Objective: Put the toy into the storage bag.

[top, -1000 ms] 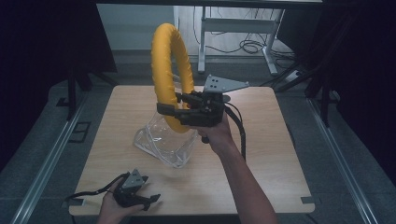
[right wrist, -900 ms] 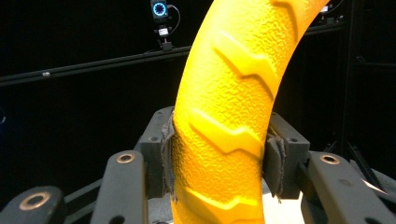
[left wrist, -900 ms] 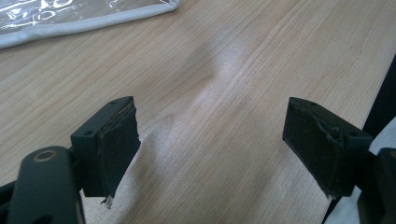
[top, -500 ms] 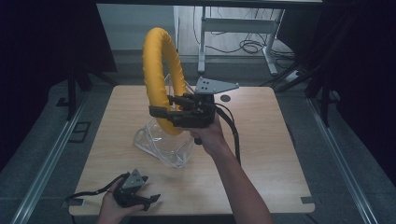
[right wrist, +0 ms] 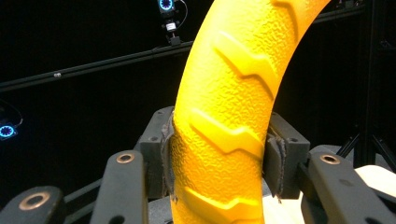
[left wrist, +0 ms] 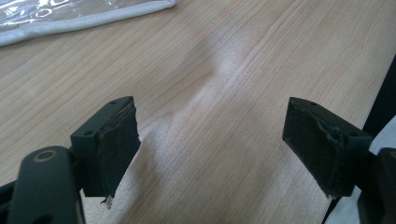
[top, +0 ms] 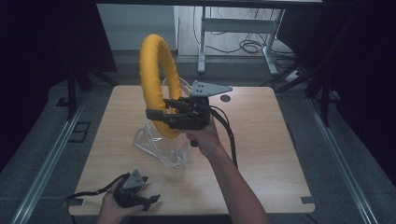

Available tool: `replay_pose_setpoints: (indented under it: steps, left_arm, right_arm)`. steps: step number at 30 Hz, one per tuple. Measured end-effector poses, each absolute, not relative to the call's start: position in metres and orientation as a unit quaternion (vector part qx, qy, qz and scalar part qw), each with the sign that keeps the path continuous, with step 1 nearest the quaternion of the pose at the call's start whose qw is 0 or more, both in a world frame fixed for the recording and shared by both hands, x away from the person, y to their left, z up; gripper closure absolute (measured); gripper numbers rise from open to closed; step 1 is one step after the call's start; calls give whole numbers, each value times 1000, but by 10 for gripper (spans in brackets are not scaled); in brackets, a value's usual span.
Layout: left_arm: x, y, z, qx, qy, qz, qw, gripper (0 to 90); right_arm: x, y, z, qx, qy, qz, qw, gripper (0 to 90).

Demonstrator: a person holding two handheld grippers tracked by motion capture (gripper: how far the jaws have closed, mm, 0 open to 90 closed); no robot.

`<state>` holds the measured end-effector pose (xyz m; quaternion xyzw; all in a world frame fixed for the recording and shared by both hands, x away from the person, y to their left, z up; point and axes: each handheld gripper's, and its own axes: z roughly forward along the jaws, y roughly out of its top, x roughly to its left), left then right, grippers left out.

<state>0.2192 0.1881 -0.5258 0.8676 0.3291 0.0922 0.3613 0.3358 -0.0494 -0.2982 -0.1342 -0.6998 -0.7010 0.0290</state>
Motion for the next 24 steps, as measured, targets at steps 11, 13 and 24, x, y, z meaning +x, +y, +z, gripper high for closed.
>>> replay_pose_setpoints:
  steps: [11,13,24]
  left_arm:
    - [219,187,-527,867,330,94,361,183]
    - [219,187,-527,868,329,94,361,183]
    - [219,187,-528,868,329,93,360,183]
  right_arm:
    - [341,-51,-315,-148,-698,-699,41,514]
    - [342,-51,-318,-151,-698,-699,43,514]
    - [348,-53,-332,-161,-702,-692,47,513]
